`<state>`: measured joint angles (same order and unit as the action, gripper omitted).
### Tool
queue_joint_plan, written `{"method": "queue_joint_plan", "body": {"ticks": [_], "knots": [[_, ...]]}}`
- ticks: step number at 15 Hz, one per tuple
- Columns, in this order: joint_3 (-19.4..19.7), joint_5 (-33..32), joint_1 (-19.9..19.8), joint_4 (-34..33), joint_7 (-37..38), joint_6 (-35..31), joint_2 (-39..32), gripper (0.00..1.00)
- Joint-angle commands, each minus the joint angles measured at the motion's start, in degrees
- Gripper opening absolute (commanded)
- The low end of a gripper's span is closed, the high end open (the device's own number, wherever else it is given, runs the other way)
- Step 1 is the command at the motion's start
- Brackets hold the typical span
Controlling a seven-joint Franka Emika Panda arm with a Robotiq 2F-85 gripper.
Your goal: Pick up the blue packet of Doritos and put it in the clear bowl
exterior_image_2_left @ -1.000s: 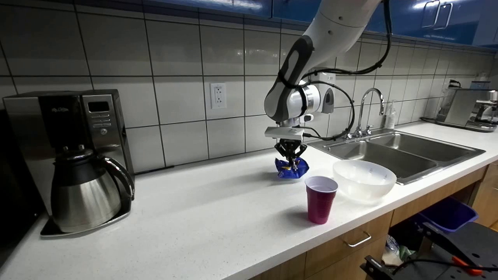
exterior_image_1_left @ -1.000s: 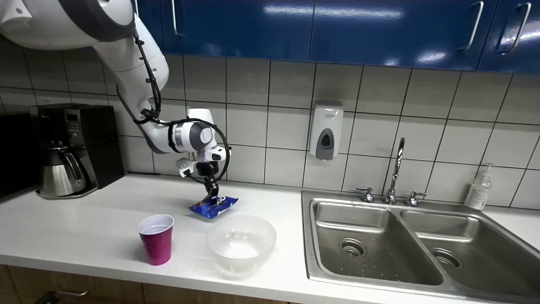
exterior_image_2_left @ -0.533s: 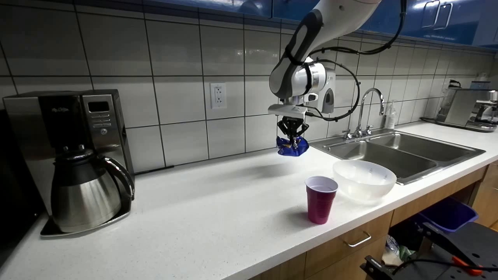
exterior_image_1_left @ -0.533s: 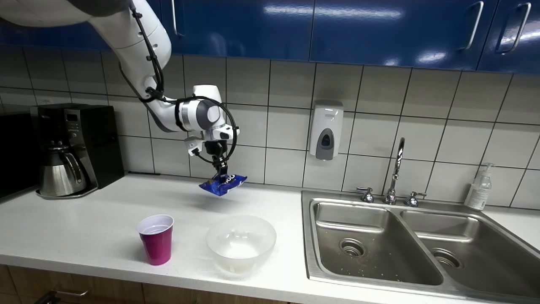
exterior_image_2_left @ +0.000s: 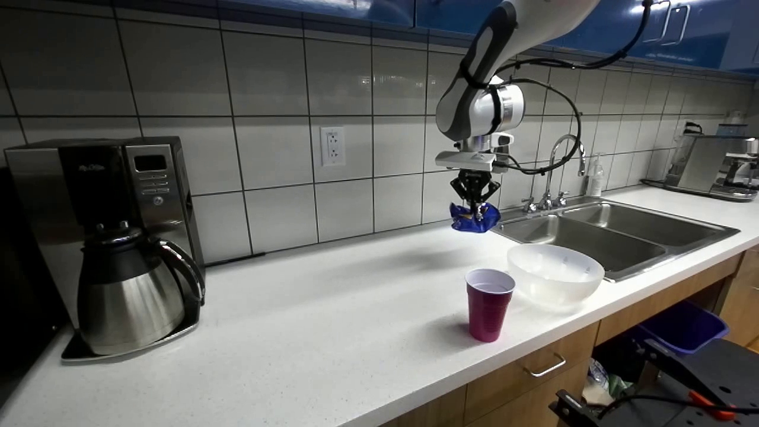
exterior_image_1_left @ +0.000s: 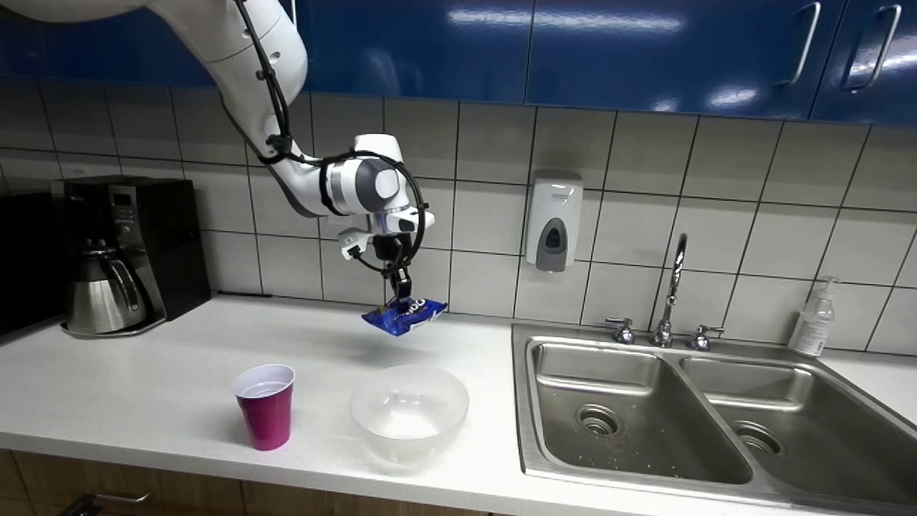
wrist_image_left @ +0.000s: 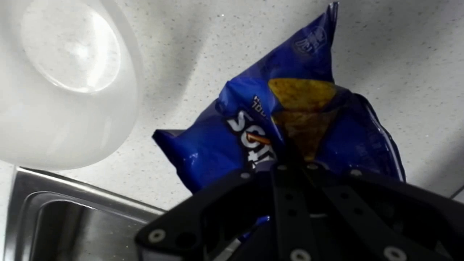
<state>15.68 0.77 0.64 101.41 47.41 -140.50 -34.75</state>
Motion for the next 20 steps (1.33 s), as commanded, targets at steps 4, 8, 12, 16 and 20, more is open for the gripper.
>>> {"method": "queue_joint_plan", "body": {"ticks": [4,8,12,16,20], "knots": [[1.86,-1.10,-1.47,5.78,0.71,5.71,4.99,0.00],[2.91,-2.19,-1.97,7.56,0.62,9.71,7.80,0.00],[3.16,-2.76,-2.89,9.89,0.50,13.22,10.38,0.00],[3.44,-4.21,-3.39,13.39,1.48,14.55,11.81,0.00],[4.07,-6.09,-3.64,16.04,2.77,14.55,11.61,0.00]]}}
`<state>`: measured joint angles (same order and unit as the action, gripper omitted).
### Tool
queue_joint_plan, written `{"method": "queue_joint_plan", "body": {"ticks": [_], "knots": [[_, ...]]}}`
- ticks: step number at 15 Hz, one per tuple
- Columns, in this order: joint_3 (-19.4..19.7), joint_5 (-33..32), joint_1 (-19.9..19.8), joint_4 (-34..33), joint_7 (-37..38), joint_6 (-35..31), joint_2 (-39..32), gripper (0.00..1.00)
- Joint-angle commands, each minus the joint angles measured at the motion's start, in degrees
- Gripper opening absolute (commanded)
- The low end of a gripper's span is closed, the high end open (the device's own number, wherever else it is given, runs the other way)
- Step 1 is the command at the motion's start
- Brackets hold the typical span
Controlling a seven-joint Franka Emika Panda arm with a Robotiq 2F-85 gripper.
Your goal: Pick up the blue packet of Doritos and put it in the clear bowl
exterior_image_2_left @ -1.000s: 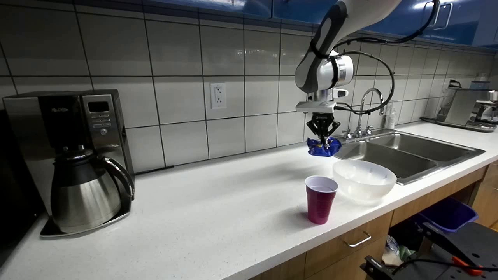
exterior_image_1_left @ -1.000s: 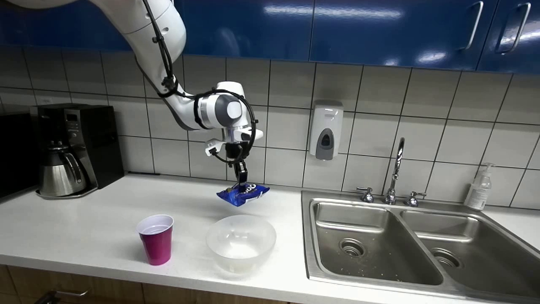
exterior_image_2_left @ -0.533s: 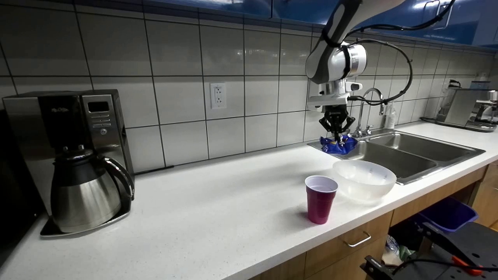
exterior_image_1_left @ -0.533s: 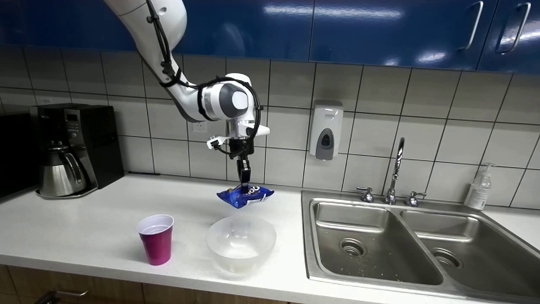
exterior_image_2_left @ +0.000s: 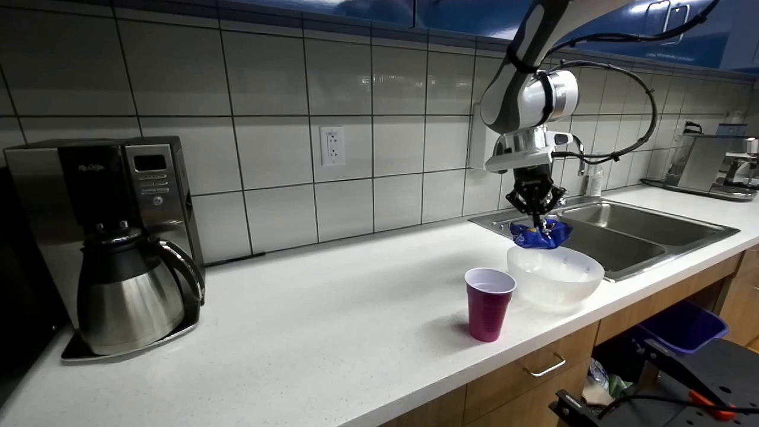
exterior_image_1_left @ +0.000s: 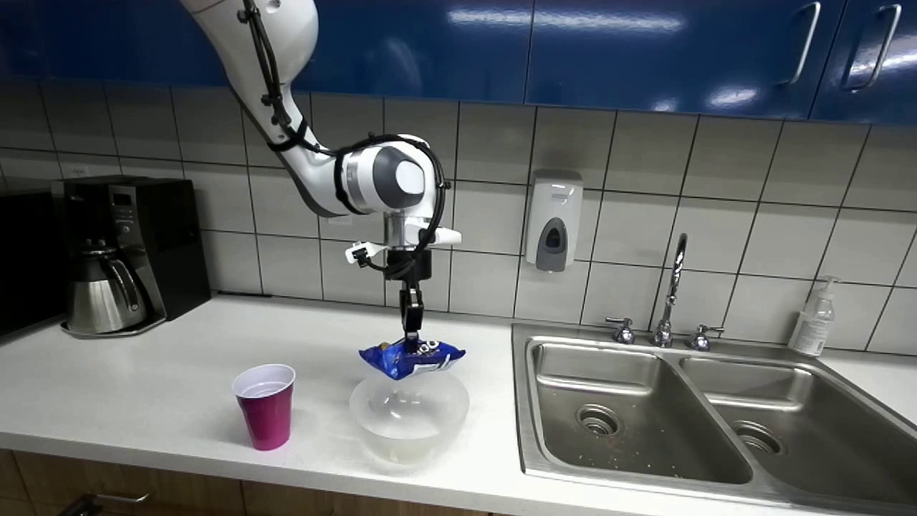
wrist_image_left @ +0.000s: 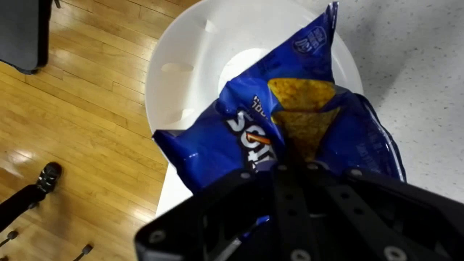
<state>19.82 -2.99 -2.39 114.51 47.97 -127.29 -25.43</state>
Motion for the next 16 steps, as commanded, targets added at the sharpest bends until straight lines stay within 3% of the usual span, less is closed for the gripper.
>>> {"method": "queue_joint_plan", "body": {"ticks": [1,7,15,16], "knots": [[0.04,-2.78,-0.59,3.33,2.42,1.56,2.13,0.00],[0.29,-6.98,0.19,7.07,5.12,1.12,0.97,0.00],[-1.59,-3.96,-0.61,3.89,8.61,-3.89,-5.27,0.02],[-1.64,-3.70,-0.60,3.18,9.05,-4.11,-5.91,0.27]]}}
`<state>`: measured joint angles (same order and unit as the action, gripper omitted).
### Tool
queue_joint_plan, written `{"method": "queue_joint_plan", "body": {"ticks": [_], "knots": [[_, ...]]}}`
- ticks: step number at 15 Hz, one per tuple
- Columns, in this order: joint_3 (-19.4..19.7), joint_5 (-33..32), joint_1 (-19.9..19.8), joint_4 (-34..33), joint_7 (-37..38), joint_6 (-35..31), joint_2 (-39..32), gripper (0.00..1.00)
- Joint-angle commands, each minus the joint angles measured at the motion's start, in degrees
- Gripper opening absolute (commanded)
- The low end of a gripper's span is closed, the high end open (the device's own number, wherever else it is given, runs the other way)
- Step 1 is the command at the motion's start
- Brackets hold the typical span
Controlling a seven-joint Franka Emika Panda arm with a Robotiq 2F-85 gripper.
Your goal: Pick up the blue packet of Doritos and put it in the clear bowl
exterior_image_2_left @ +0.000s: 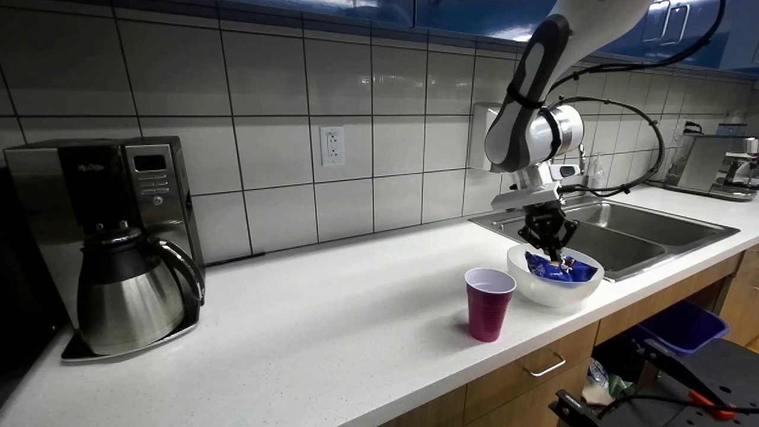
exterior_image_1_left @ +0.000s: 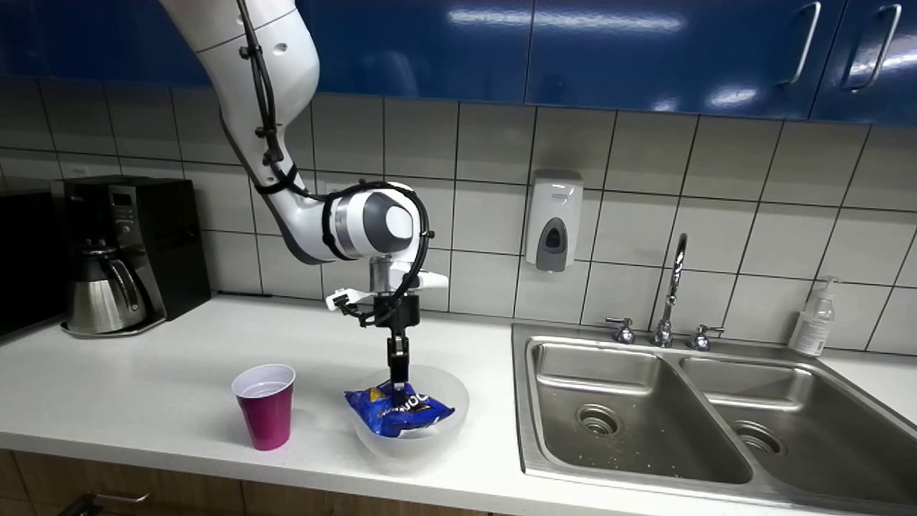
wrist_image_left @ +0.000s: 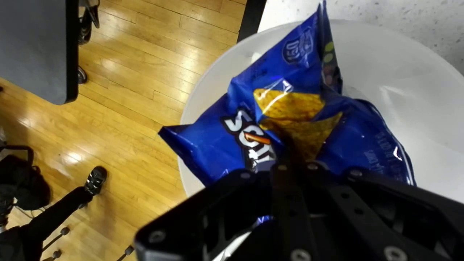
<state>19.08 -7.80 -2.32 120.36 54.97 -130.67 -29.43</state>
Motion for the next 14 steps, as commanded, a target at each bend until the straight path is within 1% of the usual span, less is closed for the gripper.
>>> {"method": "queue_joint_plan", "body": {"ticks": [1,2,4,5,6,11,12,14], "knots": [[-1.07,1.45,-0.81,-3.33,2.01,-0.90,-2.39,0.27],[-1.08,1.59,-0.77,-3.87,2.19,-1.03,-2.81,0.32],[-1.17,2.01,-0.68,-4.98,1.99,-0.75,-3.27,0.46],[-1.38,2.34,-0.76,-5.35,1.43,-0.09,-3.05,0.55],[-1.53,2.64,-0.84,-5.51,1.01,0.20,-2.64,0.61],[-1.62,1.75,-0.09,-3.98,-0.45,0.53,2.98,0.98],[-1.68,1.54,0.18,-3.31,-0.35,0.50,4.50,1.00],[-1.96,0.84,0.76,-1.38,-0.48,0.28,7.93,1.00]]}}
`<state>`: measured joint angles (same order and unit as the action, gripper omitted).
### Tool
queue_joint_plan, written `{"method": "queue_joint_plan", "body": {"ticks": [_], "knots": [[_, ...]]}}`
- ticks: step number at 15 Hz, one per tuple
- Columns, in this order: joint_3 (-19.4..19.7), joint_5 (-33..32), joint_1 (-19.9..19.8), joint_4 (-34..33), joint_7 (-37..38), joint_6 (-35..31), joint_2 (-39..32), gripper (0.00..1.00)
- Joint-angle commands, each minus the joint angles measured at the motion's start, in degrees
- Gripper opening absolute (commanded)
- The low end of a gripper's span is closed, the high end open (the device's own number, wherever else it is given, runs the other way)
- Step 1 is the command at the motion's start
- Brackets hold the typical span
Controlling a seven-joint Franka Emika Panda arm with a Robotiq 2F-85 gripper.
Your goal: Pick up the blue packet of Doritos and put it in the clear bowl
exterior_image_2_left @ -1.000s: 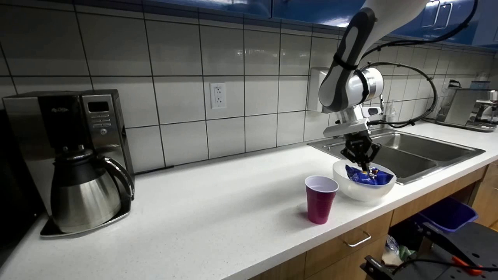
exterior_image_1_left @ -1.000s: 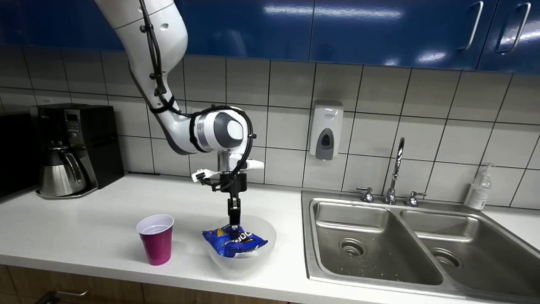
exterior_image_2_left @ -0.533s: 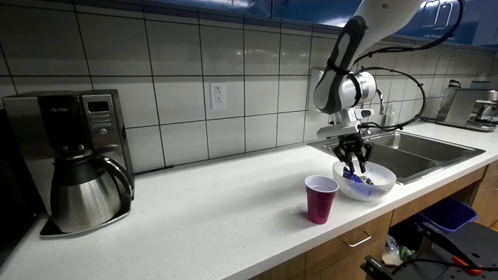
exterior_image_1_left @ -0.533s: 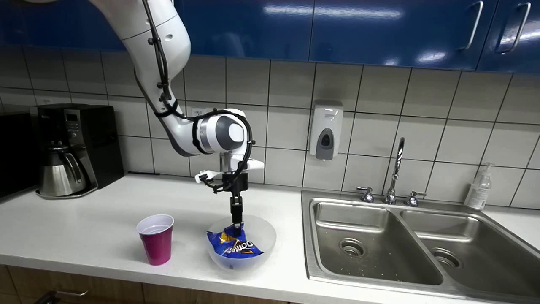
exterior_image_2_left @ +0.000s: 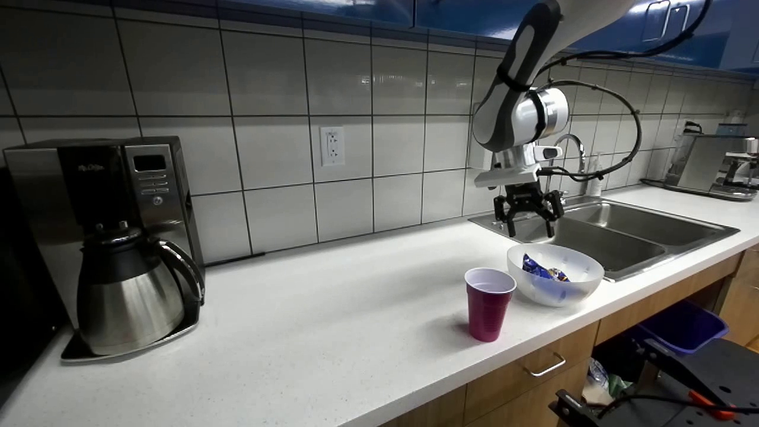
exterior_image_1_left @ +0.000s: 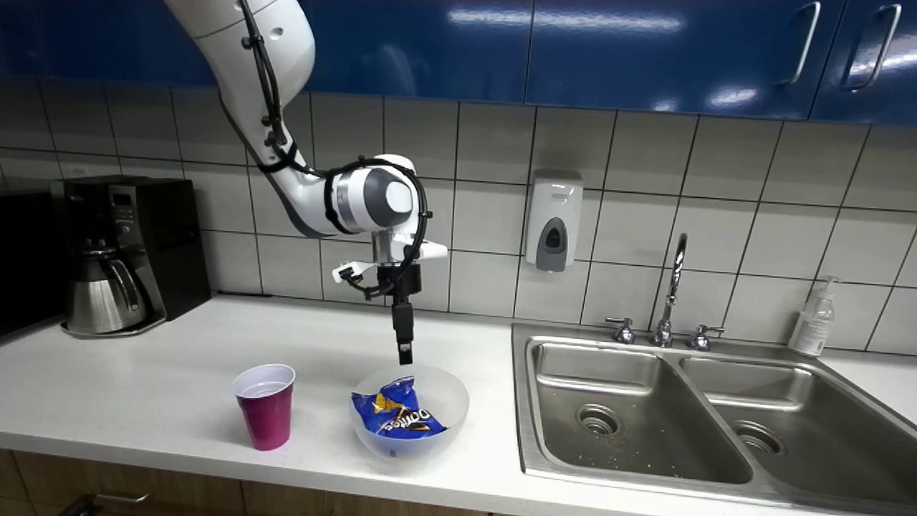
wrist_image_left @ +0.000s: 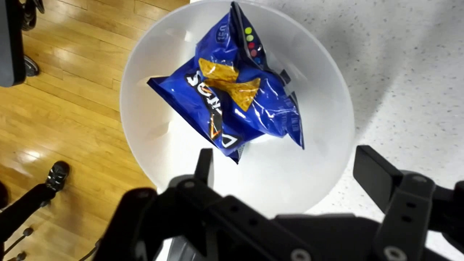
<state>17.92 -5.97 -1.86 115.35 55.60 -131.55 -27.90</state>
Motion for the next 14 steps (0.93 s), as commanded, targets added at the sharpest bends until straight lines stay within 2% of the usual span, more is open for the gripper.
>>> {"method": "queue_joint_plan", "body": {"ticks": [1,8,10,11,14], "knots": [[-1.11,-1.44,0.62,5.32,-1.66,0.82,8.53,1.00],[-5.23,-8.16,1.23,19.11,-14.37,1.12,23.08,1.00],[-6.13,-10.51,0.88,21.69,-15.95,2.22,25.79,1.00],[-6.47,-8.48,0.29,17.54,-13.07,0.80,20.74,1.00],[-7.13,-9.58,-0.02,20.49,-14.40,1.15,23.79,1.00]]}}
